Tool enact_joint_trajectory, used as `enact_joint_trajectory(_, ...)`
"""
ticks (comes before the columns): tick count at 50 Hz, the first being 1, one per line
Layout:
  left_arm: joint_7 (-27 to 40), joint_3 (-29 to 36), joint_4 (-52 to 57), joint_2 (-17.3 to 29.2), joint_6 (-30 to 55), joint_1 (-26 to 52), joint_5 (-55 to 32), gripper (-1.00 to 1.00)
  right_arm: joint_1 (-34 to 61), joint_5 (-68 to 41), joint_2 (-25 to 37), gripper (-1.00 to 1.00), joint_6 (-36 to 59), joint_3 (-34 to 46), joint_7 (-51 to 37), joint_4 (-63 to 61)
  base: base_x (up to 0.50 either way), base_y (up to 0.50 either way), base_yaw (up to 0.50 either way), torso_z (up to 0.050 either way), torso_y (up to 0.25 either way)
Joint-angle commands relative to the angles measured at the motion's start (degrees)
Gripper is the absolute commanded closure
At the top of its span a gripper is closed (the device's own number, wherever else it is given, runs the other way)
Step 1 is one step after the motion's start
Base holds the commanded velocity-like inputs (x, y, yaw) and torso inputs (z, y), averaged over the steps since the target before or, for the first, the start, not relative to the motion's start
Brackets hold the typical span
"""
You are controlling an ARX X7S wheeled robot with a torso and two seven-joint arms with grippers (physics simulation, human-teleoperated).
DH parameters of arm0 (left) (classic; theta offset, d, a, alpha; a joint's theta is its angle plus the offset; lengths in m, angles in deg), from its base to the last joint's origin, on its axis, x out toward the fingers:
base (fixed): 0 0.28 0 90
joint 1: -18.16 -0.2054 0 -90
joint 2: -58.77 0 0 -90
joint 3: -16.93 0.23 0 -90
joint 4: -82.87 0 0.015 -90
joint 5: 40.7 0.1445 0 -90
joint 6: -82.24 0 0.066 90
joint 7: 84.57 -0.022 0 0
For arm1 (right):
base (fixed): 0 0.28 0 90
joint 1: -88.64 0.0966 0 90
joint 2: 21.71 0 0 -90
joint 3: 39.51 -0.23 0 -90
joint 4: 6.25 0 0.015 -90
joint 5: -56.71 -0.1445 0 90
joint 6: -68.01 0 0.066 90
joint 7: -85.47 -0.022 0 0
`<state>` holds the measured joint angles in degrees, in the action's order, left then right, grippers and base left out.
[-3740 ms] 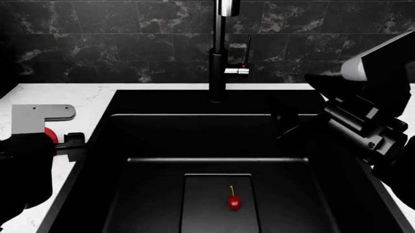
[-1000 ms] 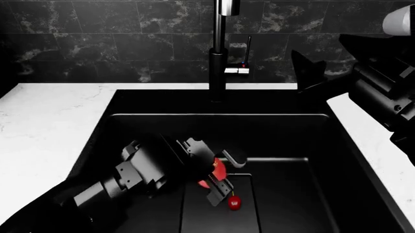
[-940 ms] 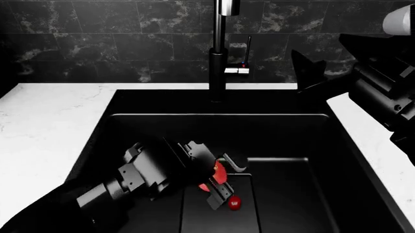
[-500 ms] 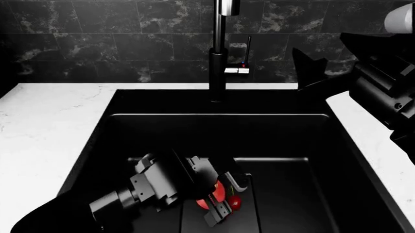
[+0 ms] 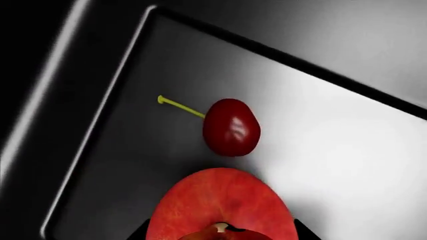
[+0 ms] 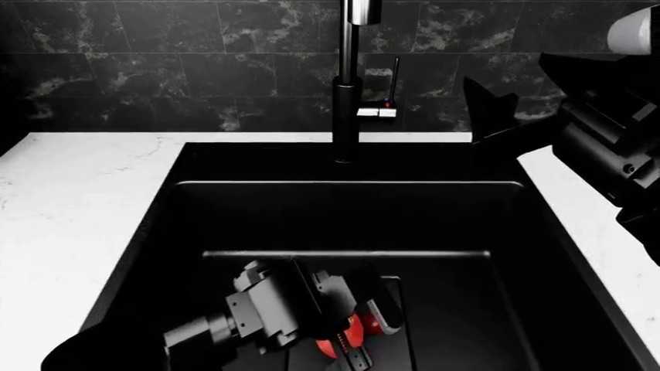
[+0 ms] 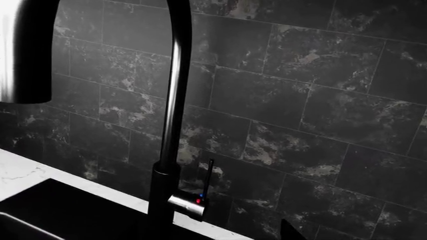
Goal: Pick up the fruits and vegetables and place them in the sink. Turn on the sink faucet to wash them. Then turn the sink off and put them in the tray.
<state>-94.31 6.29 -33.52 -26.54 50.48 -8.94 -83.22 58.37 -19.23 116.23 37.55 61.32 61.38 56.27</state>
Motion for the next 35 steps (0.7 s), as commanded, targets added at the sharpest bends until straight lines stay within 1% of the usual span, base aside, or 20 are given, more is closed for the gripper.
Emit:
enact_joint_trajectory(1, -0.6, 1.2, -3.1, -1.3, -1.4, -0.7, 0.7, 1.0, 0.0, -0.1, 0.0, -1.0, -0.1, 0.1, -0.1, 0.0, 0.0, 0.0, 0.0, 0.0, 0.0)
enact_joint_trajectory(11, -1.7, 2.4, -3.6, -2.2, -2.3, -1.4, 1.1, 1.0, 0.2, -0.1, 0.0, -1.0, -0.2, 0.3, -0.1, 0.2, 0.0, 0.0, 0.0, 0.0, 0.0)
enact_joint_trajectory(17, -1.1, 2.3, -1.9, -1.6, -1.4, -1.1, 0.7, 1.0, 0.3, -0.4, 0.0, -1.0, -0.1, 0.3, -0.4, 0.2, 0.0, 0.0, 0.0, 0.0, -0.003)
enact_joint_trajectory(18, -1.0, 2.1, -1.6, -1.4, -1.2, -1.0, 0.6, -1.0, 0.5, -0.6, 0.0, -1.0, -0.1, 0.3, -0.6, 0.2, 0.0, 0.0, 0.0, 0.0, 0.0)
enact_joint_trajectory(35, 2.9, -0.6, 6.0, 1.7, 2.6, 0.8, -2.1, -1.0, 2.5, -1.9, 0.0, -1.0, 0.8, 0.5, -1.5, 0.5, 0.0, 0.0, 0.0, 0.0, 0.0)
